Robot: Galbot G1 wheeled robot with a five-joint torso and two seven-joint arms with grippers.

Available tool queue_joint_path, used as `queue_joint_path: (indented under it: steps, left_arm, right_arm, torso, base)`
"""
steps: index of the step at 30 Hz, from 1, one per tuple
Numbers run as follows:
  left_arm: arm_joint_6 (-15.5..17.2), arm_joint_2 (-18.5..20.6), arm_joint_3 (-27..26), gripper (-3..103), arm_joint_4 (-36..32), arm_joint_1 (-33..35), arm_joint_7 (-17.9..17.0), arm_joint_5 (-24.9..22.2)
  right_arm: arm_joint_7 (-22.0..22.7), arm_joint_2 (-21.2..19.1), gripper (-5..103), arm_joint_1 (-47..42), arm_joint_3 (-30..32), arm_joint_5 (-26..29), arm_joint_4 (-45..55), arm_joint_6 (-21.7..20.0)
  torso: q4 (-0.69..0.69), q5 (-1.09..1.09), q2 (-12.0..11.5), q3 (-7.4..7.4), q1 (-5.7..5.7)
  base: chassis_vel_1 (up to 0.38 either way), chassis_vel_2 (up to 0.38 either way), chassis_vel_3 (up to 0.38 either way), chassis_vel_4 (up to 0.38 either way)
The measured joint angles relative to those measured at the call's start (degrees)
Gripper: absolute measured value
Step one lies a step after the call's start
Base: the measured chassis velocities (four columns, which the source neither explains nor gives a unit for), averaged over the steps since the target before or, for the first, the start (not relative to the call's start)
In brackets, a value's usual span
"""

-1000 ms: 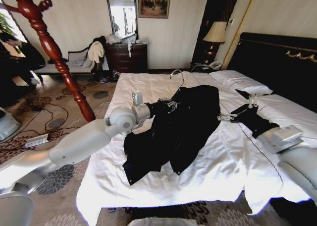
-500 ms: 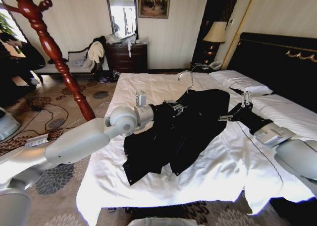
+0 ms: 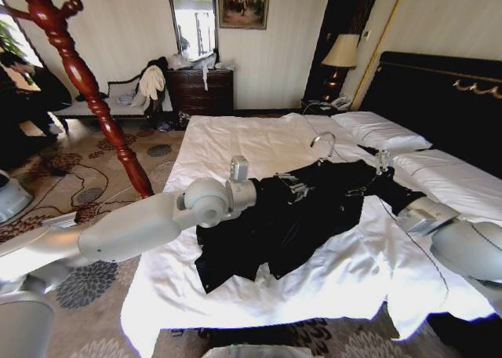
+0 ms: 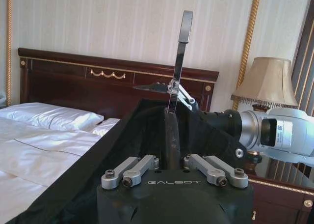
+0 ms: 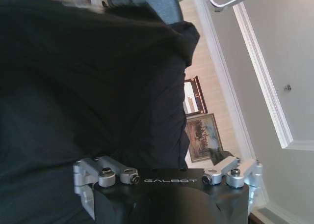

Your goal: Pick up the clothes from the bed and hang them on the clothes hanger.

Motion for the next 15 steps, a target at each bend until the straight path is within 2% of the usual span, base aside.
queue_joint_path:
  steps: [1,2,4,5,8,9,12,14,15]
  left_arm:
    - [0.00,0.12,-0.08,15,0.10,0.08,-0.04,-0.05]
    - [0.00,0.24,-0.25,15,0.13,0.26,-0.07,-0.18]
    - [-0.01,0.83,-1.00,15,0.06,1.06,-0.38,-0.87]
    - [-0.01,0.83,-1.00,15,0.06,1.06,-0.38,-0.87]
    - [-0.01,1.66,-1.75,15,-0.20,2.21,-0.69,-1.08]
    - [-0.01,1.66,-1.75,15,-0.20,2.21,-0.69,-1.08]
    - [-0.02,2.25,-2.14,15,-0.26,2.88,-0.74,-1.05]
    - [-0.02,2.35,-2.19,15,-0.30,2.92,-0.74,-1.04]
    - [-0.02,2.38,-2.21,15,-0.35,2.94,-0.75,-1.03]
  right_arm:
    - [0.01,0.11,95,-0.05,0.02,-0.47,0.01,0.12]
    - [0.03,0.17,95,-0.06,0.02,-0.81,0.00,0.25]
    - [0.53,0.30,84,-0.08,0.03,-1.34,-0.11,0.36]
    - [0.53,0.30,84,-0.08,0.03,-1.34,-0.11,0.36]
    - [0.70,0.37,68,-0.13,0.03,-1.66,-0.01,0.44]
    - [0.70,0.37,68,-0.13,0.03,-1.66,-0.01,0.44]
    - [0.34,0.31,51,-0.12,0.03,-2.79,0.18,1.00]
    - [0.17,0.30,51,-0.11,0.03,-3.42,0.09,1.40]
    - [0.05,0.29,46,-0.13,0.03,-3.90,0.01,1.73]
  torso:
    - [0.00,0.00,0.00,0.00,0.00]
    - [0.00,0.00,0.00,0.00,0.00]
    - [0.01,-0.01,0.00,0.00,0.00]
    - [0.01,-0.01,0.00,0.00,0.00]
    - [0.01,-0.01,0.00,0.00,0.00]
    - [0.01,-0.01,0.00,0.00,0.00]
    - [0.01,-0.02,0.00,0.00,0.00]
    - [0.02,-0.02,0.00,0.00,0.00]
    - [0.02,-0.01,0.01,0.00,0.00]
  base:
    - [0.000,0.000,0.000,0.000]
    - [0.000,0.000,0.000,0.000]
    - [0.000,0.000,0.000,0.000]
    - [0.000,0.000,0.000,0.000]
    - [0.000,0.000,0.000,0.000]
    - [0.000,0.000,0.000,0.000]
    - [0.000,0.000,0.000,0.000]
    - [0.000,0.000,0.000,0.000]
    - [0.000,0.000,0.000,0.000]
